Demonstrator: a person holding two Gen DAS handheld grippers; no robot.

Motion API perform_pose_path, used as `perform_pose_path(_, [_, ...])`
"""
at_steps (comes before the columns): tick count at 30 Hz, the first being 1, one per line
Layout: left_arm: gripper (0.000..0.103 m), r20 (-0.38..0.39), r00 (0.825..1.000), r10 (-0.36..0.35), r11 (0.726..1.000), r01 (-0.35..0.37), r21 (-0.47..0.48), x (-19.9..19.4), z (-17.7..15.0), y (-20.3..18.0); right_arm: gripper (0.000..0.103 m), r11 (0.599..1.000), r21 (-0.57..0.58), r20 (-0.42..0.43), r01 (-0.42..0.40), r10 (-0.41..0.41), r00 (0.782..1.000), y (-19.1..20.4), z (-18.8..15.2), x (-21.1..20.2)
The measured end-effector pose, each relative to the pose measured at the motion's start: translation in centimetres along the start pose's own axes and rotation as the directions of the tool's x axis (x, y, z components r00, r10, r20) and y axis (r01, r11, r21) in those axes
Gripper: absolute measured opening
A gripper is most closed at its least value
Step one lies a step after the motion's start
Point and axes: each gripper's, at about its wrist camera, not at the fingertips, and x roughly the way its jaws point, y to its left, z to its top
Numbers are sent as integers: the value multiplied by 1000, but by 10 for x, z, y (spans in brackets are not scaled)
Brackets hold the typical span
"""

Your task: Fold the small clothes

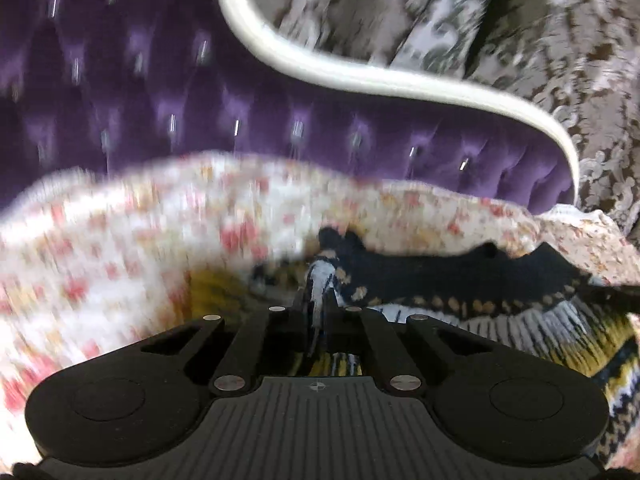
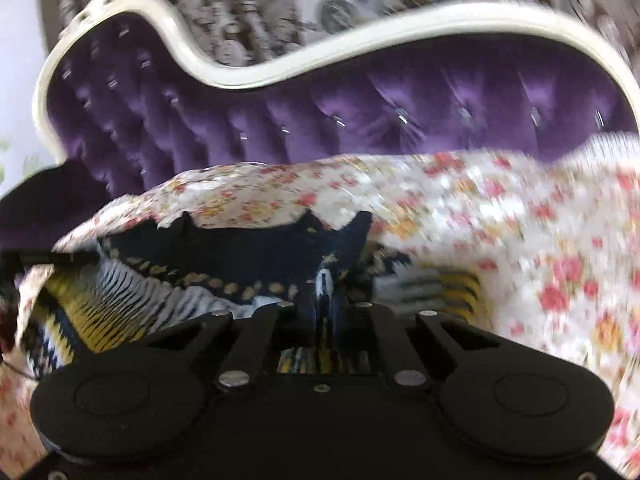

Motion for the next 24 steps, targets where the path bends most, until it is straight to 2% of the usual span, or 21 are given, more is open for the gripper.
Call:
perform_pose_path(2, [6, 10, 1000, 5, 1000, -5, 13, -3, 5, -1, 13, 1000, -20, 38, 16, -15, 999, 5, 7, -2])
perform_pose_path(4, [6, -3, 1000, 27, 1000, -27, -3, 1, 7, 4, 12, 999, -7, 30, 39, -39, 999, 4, 11, 4])
perform_pose_path(7, [6, -50, 996, 74, 996, -76, -47, 17, 1, 17, 12, 993, 15, -55, 116, -115, 992, -6, 3, 24])
perform_pose_path(9, [9, -126, 988, 93, 988, -107, -113, 32, -6, 32, 12, 988, 45, -119, 146, -140, 983, -16, -8, 37])
perform_pose_path(10, [9, -145, 984, 99, 983, -119, -136, 36, -11, 38, 12, 988, 66, -106, 140, -132, 986, -20, -13, 37])
perform_pose_path(13, [11, -129, 989, 74, 985, -93, -146, 35, -14, 44, 15, 986, 88, -90, 142, -135, 987, -26, -17, 33])
perform_pose_path(14, [16, -137, 988, 72, 987, -91, -132, 34, -12, 44, 17, 986, 82, -89, 142, -135, 987, -26, -17, 32])
perform_pose_path(15, [34, -145, 987, 74, 990, -90, -108, 32, -10, 43, 32, 986, 79, -86, 146, -139, 987, -26, -16, 30])
perform_pose_path(16, [45, -146, 986, 80, 991, -94, -90, 28, -9, 41, 46, 985, 77, -84, 155, -149, 985, -26, -15, 29])
perform_pose_path(17, [61, -143, 985, 95, 991, -107, -75, 23, -8, 39, 51, 984, 81, -80, 161, -155, 985, -26, -15, 25])
perform_pose_path(19, [65, -129, 986, 110, 991, -118, -59, 11, -8, 37, 78, 984, 97, -54, 151, -146, 988, -23, -14, 13])
perform_pose_path(21, [67, -120, 986, 111, 992, -117, -44, -3, -11, 32, 93, 985, 99, -35, 144, -141, 989, -19, -13, 1])
perform_pose_path(24, [75, -125, 987, 100, 995, -100, 4, -20, -21, 22, 102, 987, 101, -33, 122, -119, 992, -14, -16, -16])
